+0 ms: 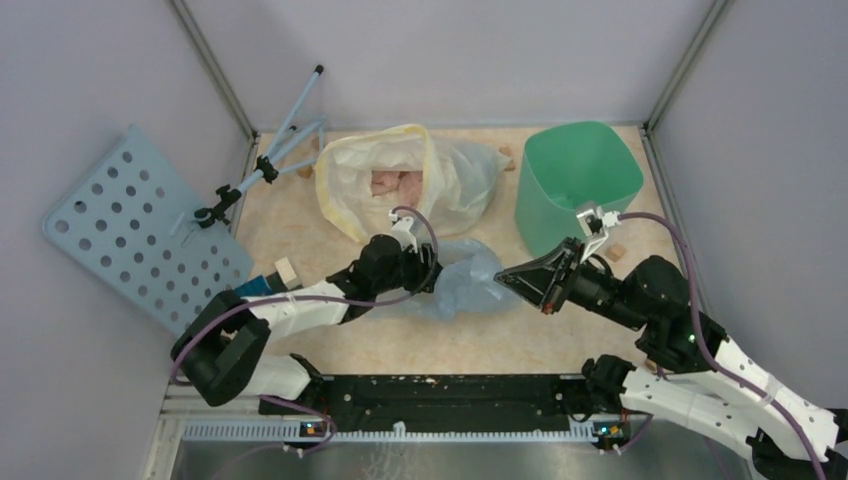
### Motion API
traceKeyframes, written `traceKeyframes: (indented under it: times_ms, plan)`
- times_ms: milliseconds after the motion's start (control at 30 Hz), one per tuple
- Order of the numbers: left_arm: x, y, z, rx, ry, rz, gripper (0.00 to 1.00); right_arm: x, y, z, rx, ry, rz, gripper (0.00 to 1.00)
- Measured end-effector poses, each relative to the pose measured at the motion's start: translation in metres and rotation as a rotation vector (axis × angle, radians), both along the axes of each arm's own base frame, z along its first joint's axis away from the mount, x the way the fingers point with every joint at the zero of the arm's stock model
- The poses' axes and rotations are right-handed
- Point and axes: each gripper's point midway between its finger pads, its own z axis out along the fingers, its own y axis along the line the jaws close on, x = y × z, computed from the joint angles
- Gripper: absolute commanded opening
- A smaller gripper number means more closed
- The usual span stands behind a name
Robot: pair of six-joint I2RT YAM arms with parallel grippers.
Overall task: Put the trash bags into the trash bin
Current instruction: Unfold the trash bag at the center of the board.
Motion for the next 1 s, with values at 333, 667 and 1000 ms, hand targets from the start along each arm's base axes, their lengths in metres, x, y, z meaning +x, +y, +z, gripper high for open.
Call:
traceKeyframes:
  times_ms: [333, 667, 1000]
  plan:
    - [-0.014, -0.001, 0.091, -0.069, -0.119, -0.099, 0.85, 0.050, -0.033, -0.041, -0.188, 0.034, -0.328, 0.00]
    - [-0.049, 0.019, 0.114, -0.003, -0.066, -0.177, 0.03, 0.068, -0.046, -0.030, -0.276, -0.026, -0.430, 0.00]
    - [-0.082, 0.016, 0.122, -0.172, -0.088, -0.243, 0.00, 0.058, -0.022, -0.005, -0.224, -0.058, -0.308, 0.00]
